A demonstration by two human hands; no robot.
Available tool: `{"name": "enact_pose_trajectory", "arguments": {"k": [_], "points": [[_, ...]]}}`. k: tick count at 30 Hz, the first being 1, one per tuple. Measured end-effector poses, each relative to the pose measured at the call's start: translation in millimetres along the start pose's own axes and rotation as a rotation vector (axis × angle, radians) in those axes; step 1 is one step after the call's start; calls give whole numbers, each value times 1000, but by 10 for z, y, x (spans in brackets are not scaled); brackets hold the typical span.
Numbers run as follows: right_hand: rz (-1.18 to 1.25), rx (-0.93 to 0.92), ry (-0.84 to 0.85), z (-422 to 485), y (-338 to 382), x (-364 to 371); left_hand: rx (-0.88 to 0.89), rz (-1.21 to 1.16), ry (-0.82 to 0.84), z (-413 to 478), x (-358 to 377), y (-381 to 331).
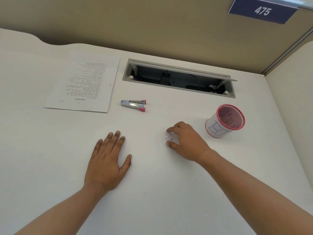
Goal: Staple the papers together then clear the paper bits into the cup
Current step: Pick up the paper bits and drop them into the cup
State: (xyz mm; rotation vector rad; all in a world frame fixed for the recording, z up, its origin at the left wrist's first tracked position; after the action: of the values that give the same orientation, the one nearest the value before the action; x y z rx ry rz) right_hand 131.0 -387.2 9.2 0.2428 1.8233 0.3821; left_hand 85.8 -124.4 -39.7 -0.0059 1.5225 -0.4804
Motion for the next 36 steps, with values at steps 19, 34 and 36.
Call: {"name": "enact_pose_trajectory", "arguments": {"k": [19, 34, 36], "points": [[-282, -7, -10, 25, 318, 130, 5, 9, -9, 4, 15, 9], [1075, 562, 27, -27, -4, -112, 11, 14, -5, -1, 6, 1], [1299, 614, 23, -72, 27, -182, 7, 16, 1, -1, 5, 3]]}}
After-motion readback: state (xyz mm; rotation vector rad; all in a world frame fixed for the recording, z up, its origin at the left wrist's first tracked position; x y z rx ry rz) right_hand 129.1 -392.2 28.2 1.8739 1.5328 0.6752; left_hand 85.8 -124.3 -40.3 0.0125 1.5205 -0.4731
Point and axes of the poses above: each hand's wrist, its own z-axis towards the middle knuckle, its own x-axis out of the palm, y = z × x, the point moved 5 cm from there along z, towards the middle knuckle, and after that the axes turned 4 degrees about x, right-handed, at the moved point
